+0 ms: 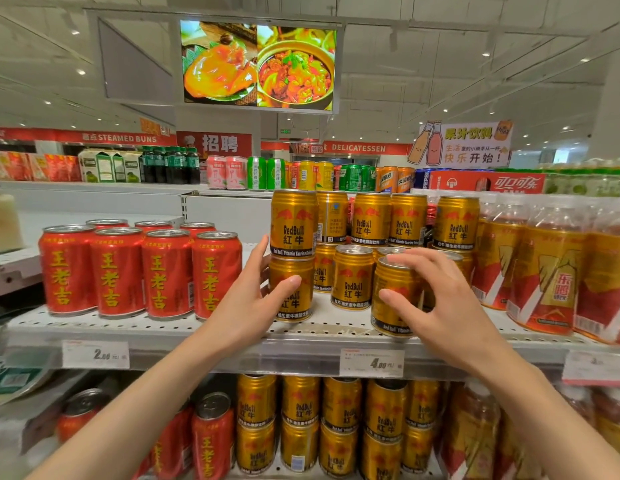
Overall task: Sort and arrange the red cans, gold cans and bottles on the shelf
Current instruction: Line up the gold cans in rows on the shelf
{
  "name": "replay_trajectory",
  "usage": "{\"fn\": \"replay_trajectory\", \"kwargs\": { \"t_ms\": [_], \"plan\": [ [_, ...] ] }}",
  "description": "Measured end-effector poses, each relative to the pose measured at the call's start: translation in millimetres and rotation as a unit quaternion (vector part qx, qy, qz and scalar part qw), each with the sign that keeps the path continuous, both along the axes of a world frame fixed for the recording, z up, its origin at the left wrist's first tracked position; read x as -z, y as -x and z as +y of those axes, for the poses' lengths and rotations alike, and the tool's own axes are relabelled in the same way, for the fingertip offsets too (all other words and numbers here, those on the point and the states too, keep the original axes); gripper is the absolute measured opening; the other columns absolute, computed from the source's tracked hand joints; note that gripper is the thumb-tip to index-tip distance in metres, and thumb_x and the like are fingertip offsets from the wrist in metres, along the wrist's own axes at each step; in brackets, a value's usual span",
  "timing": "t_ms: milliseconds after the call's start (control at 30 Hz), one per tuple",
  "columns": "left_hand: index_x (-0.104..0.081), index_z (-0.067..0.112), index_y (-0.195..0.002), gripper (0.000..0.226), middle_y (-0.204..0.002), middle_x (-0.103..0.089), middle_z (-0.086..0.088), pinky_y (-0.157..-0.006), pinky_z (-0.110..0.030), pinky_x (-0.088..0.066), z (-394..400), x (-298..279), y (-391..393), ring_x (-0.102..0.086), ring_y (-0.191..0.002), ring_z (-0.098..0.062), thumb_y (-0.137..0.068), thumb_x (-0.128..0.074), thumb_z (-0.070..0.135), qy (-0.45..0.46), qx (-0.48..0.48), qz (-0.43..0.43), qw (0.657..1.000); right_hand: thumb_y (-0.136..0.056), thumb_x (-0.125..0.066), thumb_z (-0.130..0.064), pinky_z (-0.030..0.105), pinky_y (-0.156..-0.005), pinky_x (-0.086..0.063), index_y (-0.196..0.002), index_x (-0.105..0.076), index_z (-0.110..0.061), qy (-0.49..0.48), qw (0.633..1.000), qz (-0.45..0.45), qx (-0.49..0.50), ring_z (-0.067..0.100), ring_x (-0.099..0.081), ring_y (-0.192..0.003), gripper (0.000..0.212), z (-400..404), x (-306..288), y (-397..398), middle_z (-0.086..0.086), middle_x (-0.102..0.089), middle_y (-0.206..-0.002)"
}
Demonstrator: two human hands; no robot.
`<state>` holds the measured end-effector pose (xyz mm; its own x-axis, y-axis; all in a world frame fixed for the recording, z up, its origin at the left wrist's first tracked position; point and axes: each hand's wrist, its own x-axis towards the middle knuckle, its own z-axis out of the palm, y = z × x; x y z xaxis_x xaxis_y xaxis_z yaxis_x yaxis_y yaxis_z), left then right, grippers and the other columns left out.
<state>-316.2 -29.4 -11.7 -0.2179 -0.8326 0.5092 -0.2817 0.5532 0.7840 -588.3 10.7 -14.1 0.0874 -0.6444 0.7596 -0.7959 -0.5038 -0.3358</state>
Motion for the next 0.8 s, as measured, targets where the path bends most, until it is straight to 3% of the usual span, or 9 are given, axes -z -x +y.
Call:
{"fn": "replay_trajectory", "kwargs": {
  "t_ms": [67, 133, 233, 367, 500, 633, 800],
  "plan": [
    [-0.01, 0.038, -0.159, 0.081, -0.152, -0.038, 0.018, -0.111, -0.026, -0.037, 3.0, 3.6, -1.9, -0.043, -0.132, 0.004, -0.096, -0.062, 0.032, 0.007, -0.009, -0.003, 1.0, -0.085, -0.072, -0.044, 0.023, -0.101, -0.04, -0.125, -0.065, -0.033, -0.002, 1.0, -0.02, -0.005, 0.005, -0.05, -0.125, 0.042, 2.2, -3.2, 0.3, -0.013, -0.055, -0.13],
    [-0.009, 0.035, -0.159, 0.085, -0.156, -0.032, 0.017, -0.115, -0.029, -0.036, 4.8, 8.2, -5.7, -0.037, -0.139, 0.001, -0.095, -0.064, 0.031, 0.032, -0.019, -0.015, 0.999, -0.083, -0.075, -0.043, 0.024, -0.101, -0.044, -0.121, -0.068, -0.032, -0.004, 1.0, -0.027, -0.015, 0.005, -0.053, -0.123, 0.04, 3.4, -7.1, -3.7, -0.013, -0.058, -0.128],
    [-0.02, 0.032, -0.157, 0.08, -0.159, -0.034, 0.012, -0.115, -0.033, -0.039, 7.9, 11.7, -11.8, -0.04, -0.141, -0.004, -0.093, -0.067, 0.029, 0.103, -0.058, -0.048, 0.992, -0.083, -0.076, -0.044, 0.021, -0.1, -0.047, -0.119, -0.069, -0.031, -0.011, 0.999, -0.019, -0.04, 0.001, -0.054, -0.122, 0.039, 2.9, -11.2, -17.8, -0.017, -0.06, -0.126],
    [-0.048, 0.028, -0.138, 0.051, -0.127, -0.051, 0.008, -0.092, -0.027, -0.056, 14.9, 8.1, -16.5, -0.057, -0.113, -0.005, -0.091, -0.068, 0.027, 0.222, -0.128, -0.109, 0.96, -0.083, -0.075, -0.045, 0.026, -0.102, -0.049, -0.12, -0.068, -0.029, -0.015, 0.998, -0.007, -0.054, -0.001, -0.053, -0.122, 0.04, 0.3, -12.1, -24.1, -0.017, -0.059, -0.125],
    [-0.062, 0.022, -0.117, 0.027, -0.104, -0.058, 0.01, -0.07, -0.021, -0.053, 21.7, -1.3, -12.4, -0.059, -0.091, -0.006, -0.091, -0.07, 0.021, 0.307, -0.128, -0.168, 0.928, -0.084, -0.076, -0.039, 0.034, -0.103, -0.052, -0.119, -0.069, -0.029, -0.002, 0.999, -0.014, -0.043, 0.003, -0.056, -0.121, 0.037, 3.1, -12.0, -11.4, -0.017, -0.063, -0.123],
    [-0.064, 0.02, -0.114, 0.024, -0.103, -0.061, 0.01, -0.073, -0.021, -0.05, 20.2, -18.4, 12.3, -0.053, -0.085, -0.001, -0.09, -0.069, 0.022, 0.358, -0.088, -0.246, 0.896, -0.085, -0.078, -0.035, 0.035, -0.103, -0.051, -0.118, -0.069, -0.029, -0.001, 0.999, -0.018, -0.028, 0.003, -0.057, -0.12, 0.035, 8.5, -12.2, 4.0, -0.017, -0.065, -0.121],
    [-0.053, 0.024, -0.133, 0.04, -0.124, -0.056, 0.006, -0.089, -0.035, -0.054, 8.3, -41.3, 65.0, -0.05, -0.113, -0.014, -0.095, -0.062, 0.033, 0.356, -0.084, -0.364, 0.857, -0.085, -0.077, -0.036, 0.031, -0.103, -0.05, -0.118, -0.069, -0.03, -0.005, 1.0, -0.027, -0.015, 0.0, -0.057, -0.12, 0.035, 18.8, -14.3, 28.4, -0.019, -0.065, -0.121]
  ]
}}
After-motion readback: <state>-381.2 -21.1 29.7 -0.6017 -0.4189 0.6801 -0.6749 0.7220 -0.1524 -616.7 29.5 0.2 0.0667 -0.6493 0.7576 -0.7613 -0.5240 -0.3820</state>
